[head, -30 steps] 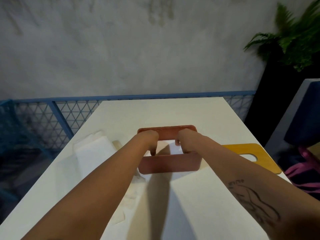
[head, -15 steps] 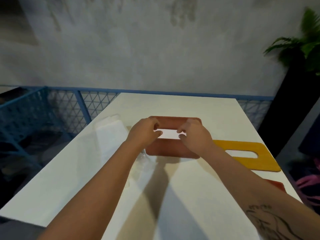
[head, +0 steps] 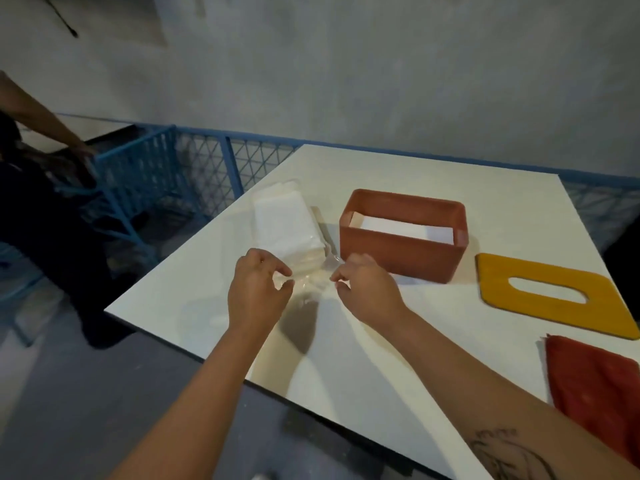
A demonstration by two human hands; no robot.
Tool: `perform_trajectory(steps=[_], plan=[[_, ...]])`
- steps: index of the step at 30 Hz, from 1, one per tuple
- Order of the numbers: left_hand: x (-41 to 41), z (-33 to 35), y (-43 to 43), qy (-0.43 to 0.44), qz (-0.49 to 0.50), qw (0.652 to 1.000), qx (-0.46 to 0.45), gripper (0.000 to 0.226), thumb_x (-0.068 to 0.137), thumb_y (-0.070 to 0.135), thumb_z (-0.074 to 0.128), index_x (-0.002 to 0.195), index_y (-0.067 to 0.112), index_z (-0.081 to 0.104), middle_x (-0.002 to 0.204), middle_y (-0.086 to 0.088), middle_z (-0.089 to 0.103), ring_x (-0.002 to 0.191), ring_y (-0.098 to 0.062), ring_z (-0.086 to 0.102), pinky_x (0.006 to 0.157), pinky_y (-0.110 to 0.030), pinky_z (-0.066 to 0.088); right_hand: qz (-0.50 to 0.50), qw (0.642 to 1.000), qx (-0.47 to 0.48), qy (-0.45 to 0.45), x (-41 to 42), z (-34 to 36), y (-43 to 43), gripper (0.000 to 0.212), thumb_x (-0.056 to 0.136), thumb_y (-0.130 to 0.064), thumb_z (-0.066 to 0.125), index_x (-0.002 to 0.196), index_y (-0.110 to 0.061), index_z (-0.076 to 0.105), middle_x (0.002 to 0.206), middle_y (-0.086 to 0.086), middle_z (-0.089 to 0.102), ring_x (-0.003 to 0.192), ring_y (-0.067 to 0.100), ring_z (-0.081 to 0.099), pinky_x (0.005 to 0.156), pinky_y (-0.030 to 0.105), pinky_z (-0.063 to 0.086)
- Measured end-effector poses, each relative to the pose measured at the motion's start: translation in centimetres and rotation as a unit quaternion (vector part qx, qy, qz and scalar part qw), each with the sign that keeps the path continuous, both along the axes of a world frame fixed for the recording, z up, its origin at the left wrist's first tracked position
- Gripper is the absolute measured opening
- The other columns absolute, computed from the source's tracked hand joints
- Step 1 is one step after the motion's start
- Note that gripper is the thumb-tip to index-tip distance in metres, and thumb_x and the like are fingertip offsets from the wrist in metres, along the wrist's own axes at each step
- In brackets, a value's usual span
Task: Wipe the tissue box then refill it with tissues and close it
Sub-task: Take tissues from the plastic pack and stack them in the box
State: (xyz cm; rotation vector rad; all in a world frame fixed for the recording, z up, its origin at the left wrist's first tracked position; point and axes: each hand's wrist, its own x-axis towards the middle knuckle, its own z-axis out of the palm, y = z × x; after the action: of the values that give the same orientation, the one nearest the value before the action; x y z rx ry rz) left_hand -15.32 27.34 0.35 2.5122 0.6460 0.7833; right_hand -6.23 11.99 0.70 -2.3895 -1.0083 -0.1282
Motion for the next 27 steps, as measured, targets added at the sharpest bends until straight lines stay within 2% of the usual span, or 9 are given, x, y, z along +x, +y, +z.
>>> perform_trajectory(steps=[4,9,11,13,16,20,23,26,27], plan=[[-0.5,-1.6,0.8,-0.019,-0.014,0.999,0.046,0.020,0.063,0.010,0.082,0.078,0.015,0.071,0.111,-0.007,0.058,0.100,-0.030,0.053,0.072,-0.037,0.050,0.041,0.998,-0.029,-0.024,-0.4,-0.3,1.8,0.027,0.090,-0.011,0.052,0.111,-0.013,0.068,0.117,0.003,0.061,0.113,0.022,0.050,0.088,0.029,0.045],[0.4,-3.0,2.0,0.008,-0.023,0.992,0.121,0.028,0.053,0.016,0.087,0.079,0.018,0.076,0.126,-0.019,0.058,0.105,-0.040,0.058,0.079,-0.043,0.049,0.069,0.991,-0.071,-0.086,0.2,-0.8,3.9,0.032,0.085,-0.006,0.051,0.109,-0.015,0.070,0.110,0.006,0.067,0.107,0.030,0.054,0.081,0.038,0.044],[0.8,-3.3,2.5,0.002,-0.023,0.993,0.118,0.033,0.058,0.016,0.085,0.090,0.016,0.075,0.130,-0.022,0.054,0.110,-0.042,0.056,0.084,-0.046,0.048,0.076,0.988,-0.082,-0.110,0.5,-0.6,4.7,0.035,0.088,-0.008,0.047,0.114,-0.018,0.067,0.116,0.003,0.066,0.111,0.028,0.052,0.083,0.037,0.041],[1.2,-3.0,2.7,-0.005,-0.020,0.998,0.067,0.045,0.068,0.015,0.079,0.111,0.018,0.068,0.140,-0.019,0.044,0.121,-0.040,0.048,0.093,-0.048,0.044,0.088,0.986,-0.083,-0.112,0.7,-0.3,5.2,0.039,0.090,-0.006,0.044,0.121,-0.021,0.063,0.124,-0.001,0.063,0.115,0.027,0.049,0.086,0.035,0.038],[2.1,-2.7,3.4,0.000,-0.018,1.000,-0.011,0.059,0.079,0.016,0.072,0.133,0.025,0.051,0.149,-0.009,0.032,0.130,-0.029,0.040,0.099,-0.036,0.040,0.105,0.984,-0.090,-0.110,1.3,0.4,6.2,0.043,0.092,-0.005,0.042,0.127,-0.023,0.059,0.133,-0.004,0.057,0.119,0.024,0.046,0.092,0.034,0.035],[2.4,-3.2,3.9,-0.037,-0.063,0.994,-0.087,0.068,0.079,0.002,0.066,0.138,0.023,0.041,0.146,-0.002,0.034,0.130,-0.020,0.043,0.092,-0.019,0.037,0.096,0.981,-0.090,-0.145,2.1,0.5,7.5,0.044,0.090,-0.004,0.047,0.131,-0.020,0.055,0.135,-0.001,0.056,0.119,0.024,0.046,0.094,0.036,0.035],[2.6,-3.8,3.9,-0.049,-0.068,0.989,-0.121,0.073,0.080,-0.002,0.063,0.142,0.025,0.035,0.147,0.000,0.033,0.132,-0.017,0.040,0.096,-0.016,0.034,0.085,0.970,-0.090,-0.208,2.4,0.6,8.1,0.040,0.081,-0.005,0.060,0.118,-0.019,0.065,0.116,0.000,0.067,0.101,0.026,0.055,0.083,0.038,0.042],[2.8,-4.5,4.1,-0.077,-0.066,0.987,-0.124,0.075,0.080,-0.004,0.063,0.144,0.021,0.032,0.146,-0.004,0.035,0.133,-0.017,0.038,0.094,-0.005,0.028,0.096,0.953,-0.153,-0.243,2.7,0.5,8.6,0.026,0.079,-0.015,0.066,0.103,-0.024,0.071,0.099,-0.004,0.070,0.092,0.023,0.057,0.076,0.036,0.042],[2.8,-4.7,4.2,-0.085,-0.066,0.987,-0.123,0.075,0.080,-0.006,0.062,0.143,0.020,0.033,0.145,-0.006,0.037,0.132,-0.018,0.039,0.094,-0.005,0.028,0.096,0.947,-0.172,-0.253,2.8,0.6,8.8,0.021,0.074,-0.019,0.072,0.093,-0.026,0.073,0.089,-0.006,0.071,0.084,0.021,0.058,0.069,0.034,0.043]])
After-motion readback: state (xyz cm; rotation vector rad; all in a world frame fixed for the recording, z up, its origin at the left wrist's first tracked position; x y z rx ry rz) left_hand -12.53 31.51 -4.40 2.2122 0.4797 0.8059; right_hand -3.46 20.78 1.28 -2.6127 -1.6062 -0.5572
